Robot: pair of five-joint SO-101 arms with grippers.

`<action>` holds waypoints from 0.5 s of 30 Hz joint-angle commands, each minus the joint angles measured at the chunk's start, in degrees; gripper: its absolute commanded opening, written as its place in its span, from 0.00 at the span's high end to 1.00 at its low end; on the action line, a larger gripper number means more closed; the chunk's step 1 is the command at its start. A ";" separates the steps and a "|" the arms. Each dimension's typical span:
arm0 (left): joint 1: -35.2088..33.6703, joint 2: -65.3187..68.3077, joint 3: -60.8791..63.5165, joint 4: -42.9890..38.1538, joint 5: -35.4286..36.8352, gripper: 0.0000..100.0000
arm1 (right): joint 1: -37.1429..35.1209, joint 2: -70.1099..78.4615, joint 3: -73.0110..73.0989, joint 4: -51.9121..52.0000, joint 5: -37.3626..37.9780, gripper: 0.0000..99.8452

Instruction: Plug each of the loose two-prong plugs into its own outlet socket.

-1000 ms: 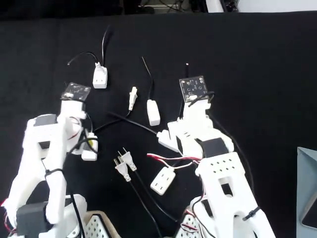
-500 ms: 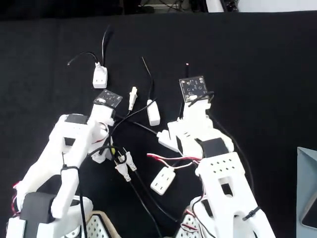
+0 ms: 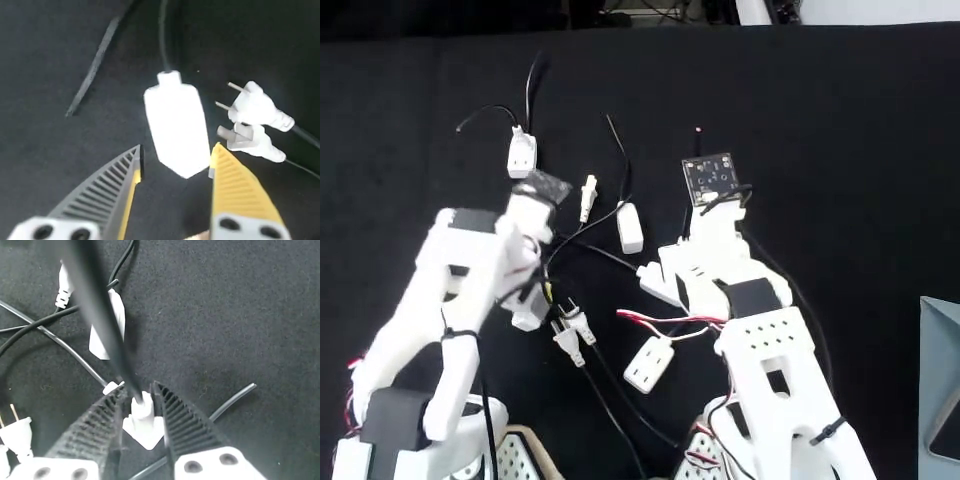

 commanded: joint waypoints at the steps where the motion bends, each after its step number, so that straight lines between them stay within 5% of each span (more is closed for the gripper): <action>1: -3.21 -0.79 -10.95 7.82 0.00 0.77 | 0.09 -0.31 -0.40 -0.79 -0.26 0.99; 9: -5.85 -0.18 -13.32 9.32 -0.09 0.77 | 0.09 -0.31 -0.40 -0.88 -0.18 0.99; 15: -5.41 -0.09 -1.54 -2.73 -0.09 0.77 | 0.09 -0.31 -0.40 -0.79 -0.18 0.99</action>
